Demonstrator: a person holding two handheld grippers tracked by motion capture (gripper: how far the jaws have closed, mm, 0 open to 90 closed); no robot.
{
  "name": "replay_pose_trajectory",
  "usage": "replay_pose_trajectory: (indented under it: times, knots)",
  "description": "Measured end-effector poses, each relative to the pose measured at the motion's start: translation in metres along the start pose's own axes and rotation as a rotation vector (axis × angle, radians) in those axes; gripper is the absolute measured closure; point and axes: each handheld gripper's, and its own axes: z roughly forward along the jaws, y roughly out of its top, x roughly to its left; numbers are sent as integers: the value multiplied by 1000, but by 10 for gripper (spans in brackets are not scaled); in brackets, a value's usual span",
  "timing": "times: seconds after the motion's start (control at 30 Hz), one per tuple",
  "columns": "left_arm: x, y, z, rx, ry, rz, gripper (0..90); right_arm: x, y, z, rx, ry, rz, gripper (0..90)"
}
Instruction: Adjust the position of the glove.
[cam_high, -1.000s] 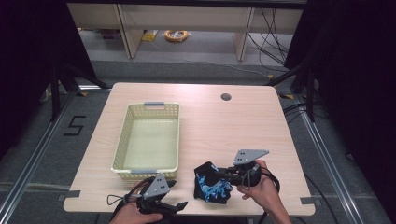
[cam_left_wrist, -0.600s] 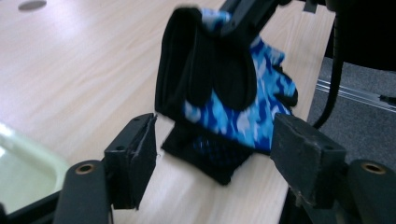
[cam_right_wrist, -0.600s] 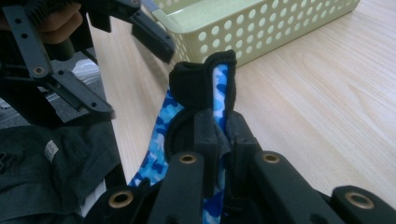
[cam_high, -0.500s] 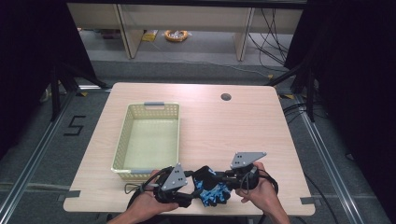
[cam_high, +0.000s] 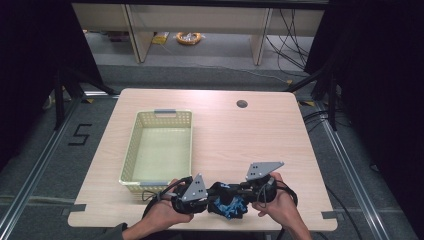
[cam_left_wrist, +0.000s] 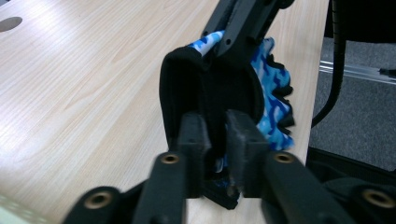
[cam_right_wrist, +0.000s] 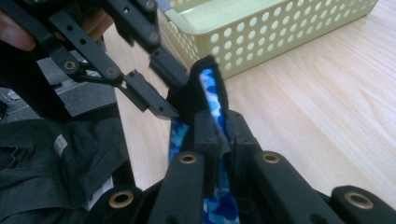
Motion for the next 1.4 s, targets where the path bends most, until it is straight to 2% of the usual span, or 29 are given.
replay_pose_trajectory:
  times: [0.03, 0.07, 0.13, 0.17, 0.2, 0.23, 0.27, 0.3, 0.33, 0.43, 0.47, 0.63, 0.67, 0.7, 0.77, 0.83, 0.9, 0.93, 1.03, 1.07, 1.13, 1.17, 1.2, 1.23, 1.27, 1.3, 1.33, 1.37, 1.4]
  knots:
    - [0, 0, 0, 0, -14, -27, 822, 1, 1, 0, 7, 5, 16, 859]
    - [0, 0, 0, 0, -14, -27, 832, 1, 1, 0, 7, 5, 16, 859]
    - [2, -1, 3, -6, -41, -66, 843, -4, 7, 2, 29, 2, -18, 859]
    - [2, -1, 3, -6, -41, -66, 844, -4, 9, 3, 45, 5, -10, 859]
    - [2, -3, 5, -6, -81, -150, 844, -6, 10, 5, 50, 15, -12, 858]
    - [2, -3, 5, -6, -81, -150, 845, -6, 10, 5, 50, 15, -12, 858]
    - [2, -6, 8, -6, -112, -204, 846, -7, 11, 7, 76, 28, -18, 857]
    - [2, -6, 8, -6, -112, -204, 845, -7, 11, 7, 76, 28, -18, 857]
    - [4, -9, 11, 1, -141, -208, 845, -6, 10, 8, 99, 41, -4, 855]
    - [4, -12, 14, 11, -141, -224, 842, -8, 7, 9, 95, 42, -8, 852]
    - [5, -15, 16, 22, -140, -242, 841, -11, 2, 12, 97, 52, 6, 847]
    - [7, -23, 24, 50, -133, -254, 824, -18, -4, 24, 116, 39, 31, 829]
    - [7, -26, 27, 58, -129, -281, 816, -20, -6, 30, 134, 39, 36, 828]
    - [8, -28, 28, 68, -123, -271, 814, -22, -7, 32, 132, 30, 28, 823]
    - [8, -30, 30, 67, -126, -290, 810, -23, -7, 35, 145, 32, 19, 811]
    - [9, -33, 32, 79, -122, -300, 804, -26, -9, 42, 173, 2, 36, 779]
    - [11, -35, 34, 82, -121, -301, 803, -26, -10, 44, 172, -8, 51, 763]
    - [10, -37, 36, 87, -109, -329, 799, -27, -11, 45, 179, -19, 69, 704]
    - [13, -39, 37, 87, -116, -325, 799, -29, -12, 44, 165, -38, 91, 675]
    - [12, -39, 38, 88, -112, -337, 799, -30, -12, 38, 147, -71, 121, 610]
    - [12, -39, 38, 87, -112, -338, 795, -30, -12, 32, 126, -72, 137, 611]
    - [11, -39, 38, 81, -109, -354, 794, -28, -11, 28, 118, -94, 144, 614]
    - [11, -39, 37, 88, -104, -345, 792, -24, -11, 23, 123, -110, 171, 614]
    - [11, -38, 37, 85, -105, -347, 788, -24, -11, 20, 123, -126, 157, 608]
    - [11, -38, 37, 83, -110, -339, 785, -19, -12, 16, 103, -167, 171, 605]
    - [11, -38, 37, 83, -110, -339, 779, -19, -12, 16, 103, -167, 171, 605]
    - [10, -38, 37, 80, -109, -337, 772, -14, -15, 8, 102, -199, 182, 606]
    - [10, -39, 37, 79, -109, -339, 765, -11, -16, 3, 131, -213, 188, 607]
    - [10, -39, 37, 81, -109, -336, 757, -8, -20, 1, 117, -230, 184, 608]
